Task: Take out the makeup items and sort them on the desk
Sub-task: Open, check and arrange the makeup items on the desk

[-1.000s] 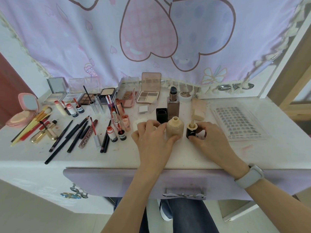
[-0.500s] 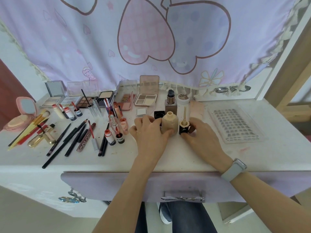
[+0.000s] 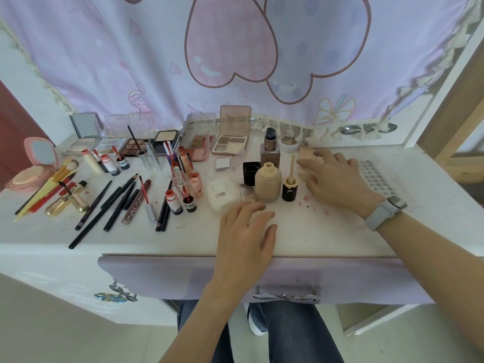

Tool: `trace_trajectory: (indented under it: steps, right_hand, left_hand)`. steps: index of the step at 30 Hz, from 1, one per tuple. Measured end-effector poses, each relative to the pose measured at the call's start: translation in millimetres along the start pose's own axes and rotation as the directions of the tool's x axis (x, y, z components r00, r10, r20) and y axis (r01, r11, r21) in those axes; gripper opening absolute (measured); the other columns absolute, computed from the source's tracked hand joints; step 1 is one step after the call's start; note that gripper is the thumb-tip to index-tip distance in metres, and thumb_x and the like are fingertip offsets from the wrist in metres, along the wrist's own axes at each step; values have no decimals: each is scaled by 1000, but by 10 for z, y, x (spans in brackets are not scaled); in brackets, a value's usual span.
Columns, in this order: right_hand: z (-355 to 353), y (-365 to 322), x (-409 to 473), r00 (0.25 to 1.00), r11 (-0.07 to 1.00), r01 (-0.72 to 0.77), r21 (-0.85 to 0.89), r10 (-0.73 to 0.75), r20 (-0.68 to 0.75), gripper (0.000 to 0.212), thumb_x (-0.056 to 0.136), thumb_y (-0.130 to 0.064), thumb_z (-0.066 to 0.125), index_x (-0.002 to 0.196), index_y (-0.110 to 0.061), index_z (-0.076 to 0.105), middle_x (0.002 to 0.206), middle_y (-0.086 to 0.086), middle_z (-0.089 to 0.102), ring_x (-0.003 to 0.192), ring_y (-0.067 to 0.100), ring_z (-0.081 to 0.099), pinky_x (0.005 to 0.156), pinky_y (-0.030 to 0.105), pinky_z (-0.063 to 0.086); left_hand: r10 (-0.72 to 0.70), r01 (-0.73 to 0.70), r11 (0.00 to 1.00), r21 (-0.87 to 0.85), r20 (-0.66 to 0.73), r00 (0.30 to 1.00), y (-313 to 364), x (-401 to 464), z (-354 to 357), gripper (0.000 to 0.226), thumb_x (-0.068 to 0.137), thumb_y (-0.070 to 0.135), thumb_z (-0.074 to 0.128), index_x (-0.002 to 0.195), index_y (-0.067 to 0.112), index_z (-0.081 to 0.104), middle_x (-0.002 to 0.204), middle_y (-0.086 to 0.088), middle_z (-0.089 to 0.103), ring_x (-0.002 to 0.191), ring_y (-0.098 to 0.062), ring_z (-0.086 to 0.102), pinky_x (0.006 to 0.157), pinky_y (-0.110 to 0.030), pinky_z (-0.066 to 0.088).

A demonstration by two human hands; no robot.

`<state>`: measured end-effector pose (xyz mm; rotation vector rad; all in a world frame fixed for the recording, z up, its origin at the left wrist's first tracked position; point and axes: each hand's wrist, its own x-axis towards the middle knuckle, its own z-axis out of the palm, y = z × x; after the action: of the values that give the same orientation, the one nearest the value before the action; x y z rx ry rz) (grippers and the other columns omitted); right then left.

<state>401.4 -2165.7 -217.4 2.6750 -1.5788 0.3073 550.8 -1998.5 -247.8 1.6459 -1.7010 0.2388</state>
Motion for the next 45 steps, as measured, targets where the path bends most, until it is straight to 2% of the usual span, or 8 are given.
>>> trace_trajectory:
  steps: [9,18,21,27,33,38,42,45]
  right_hand:
    - [20,-45,82,997,999,-26,-38,23,-68,34,87,-33,50,120,-22,50,123,11,51,102,33,50,89,41,30]
    - [-247,109,-178,804,961,31,274,138,-578,24,89,-9,51,108,2,58,101,23,59,89,39,55,78,44,44]
    - [-285,129,-368,714,767,45,640,423,-558,24,94,-13,45,113,-1,52,87,4,57,74,14,53,66,19,35]
    - [-265,8,-709,643,257,130,958,713,-278,13,94,-14,42,90,-18,53,84,-11,51,64,-6,52,48,14,46]
    - [-193,-447,-1003,863,188,-20,982,499,-78,27,90,-10,46,68,-23,55,58,-17,58,53,-5,54,39,16,42]
    - [-216,-569,-1037,955,284,-56,957,293,-31,26,90,-8,46,67,-17,53,53,-14,52,44,0,43,40,11,33]
    - [-282,-595,-1021,982,300,101,949,124,-143,16,94,-15,45,81,-20,53,63,-6,49,48,0,43,46,9,33]
    - [-304,-525,-988,995,207,79,975,-70,-66,7,90,-18,44,93,-16,50,71,0,50,52,4,44,48,16,36]
  left_hand:
    - [-52,56,998,-22,160,986,-10,-29,-19,20,82,21,58,96,15,71,99,2,67,96,-19,60,83,-31,43]
    - [-65,76,995,-59,168,984,-24,-26,-26,21,81,22,58,96,15,71,100,3,67,98,-18,59,85,-27,39]
    - [-94,109,991,-80,176,980,-30,-29,-13,24,82,24,56,101,17,69,103,4,66,102,-17,57,88,-26,35]
    - [-128,187,917,-352,184,975,15,-28,-56,50,82,37,62,128,37,42,122,17,45,110,-3,48,93,-26,42]
    - [192,-167,939,-301,53,980,209,-18,-99,68,78,48,58,136,29,29,140,-1,30,120,-13,41,90,-31,48]
    - [268,-288,953,-97,-180,946,89,-45,-187,42,90,48,49,95,10,66,82,0,64,77,-7,49,58,-20,46]
    - [-111,90,922,-377,-34,993,140,-72,-300,27,87,53,50,70,34,58,56,23,52,61,2,53,54,-11,40]
    - [-390,415,654,-633,188,901,100,-74,-318,21,75,55,54,77,34,55,65,10,63,54,0,62,47,-10,45]
